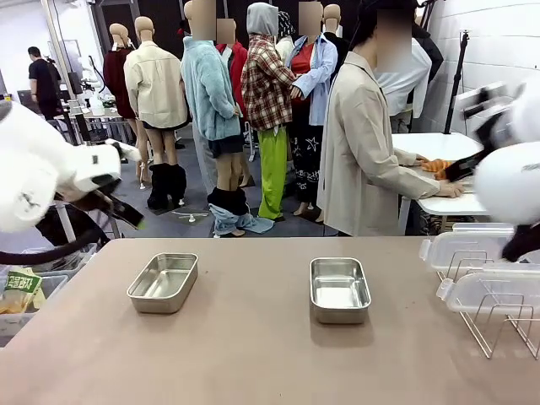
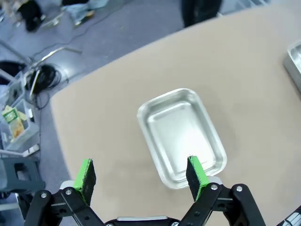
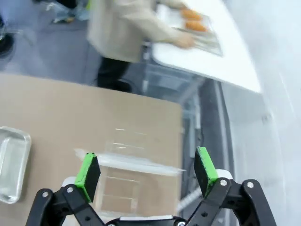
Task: Place the bread in airtight containers.
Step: Lift both Airtight Container.
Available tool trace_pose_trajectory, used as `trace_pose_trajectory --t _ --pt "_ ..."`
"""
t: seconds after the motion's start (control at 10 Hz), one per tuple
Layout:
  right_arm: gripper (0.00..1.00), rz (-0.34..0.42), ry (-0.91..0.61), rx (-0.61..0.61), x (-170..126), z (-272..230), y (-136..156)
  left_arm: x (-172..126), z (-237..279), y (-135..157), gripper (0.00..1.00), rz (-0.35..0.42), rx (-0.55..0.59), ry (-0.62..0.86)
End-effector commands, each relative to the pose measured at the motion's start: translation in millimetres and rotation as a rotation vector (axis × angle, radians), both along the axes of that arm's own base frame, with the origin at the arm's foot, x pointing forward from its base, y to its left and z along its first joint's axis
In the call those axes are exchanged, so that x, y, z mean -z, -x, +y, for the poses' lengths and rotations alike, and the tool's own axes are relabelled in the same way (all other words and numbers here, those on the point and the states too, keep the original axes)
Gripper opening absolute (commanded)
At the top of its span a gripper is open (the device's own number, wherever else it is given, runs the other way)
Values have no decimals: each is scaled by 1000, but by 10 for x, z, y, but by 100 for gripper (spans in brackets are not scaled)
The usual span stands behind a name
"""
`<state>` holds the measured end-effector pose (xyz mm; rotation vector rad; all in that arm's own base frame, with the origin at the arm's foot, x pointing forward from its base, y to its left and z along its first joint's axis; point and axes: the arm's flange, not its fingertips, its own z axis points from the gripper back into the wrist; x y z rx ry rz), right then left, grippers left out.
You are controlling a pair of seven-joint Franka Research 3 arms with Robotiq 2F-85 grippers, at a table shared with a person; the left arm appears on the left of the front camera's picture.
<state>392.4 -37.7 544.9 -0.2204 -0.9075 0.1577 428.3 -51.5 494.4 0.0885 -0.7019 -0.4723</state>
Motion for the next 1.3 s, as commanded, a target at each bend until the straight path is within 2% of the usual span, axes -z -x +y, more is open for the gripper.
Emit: trace_pose_trajectory --t 0.0,0.1,0.3,0.4,0.5,1.2 --pt "100 85 -35 167 59 -588 -263 -83 378 -75 100 40 -55 -10" --pt "100 107 -94 249 105 -1039 -274 -117 532 -52 100 67 -82 -26" --pt "100 158 -158 350 284 -1573 -277 -101 696 5 100 87 -75 -17" --pt "100 153 -165 333 376 -1619 -291 -45 713 -14 100 93 -78 3" --pt "100 147 -112 319 281 -1617 -129 -71 679 -24 100 74 -94 -5" --pt "100 147 -112 319 281 -1617 -129 -71 679 -24 100 74 -94 -5"
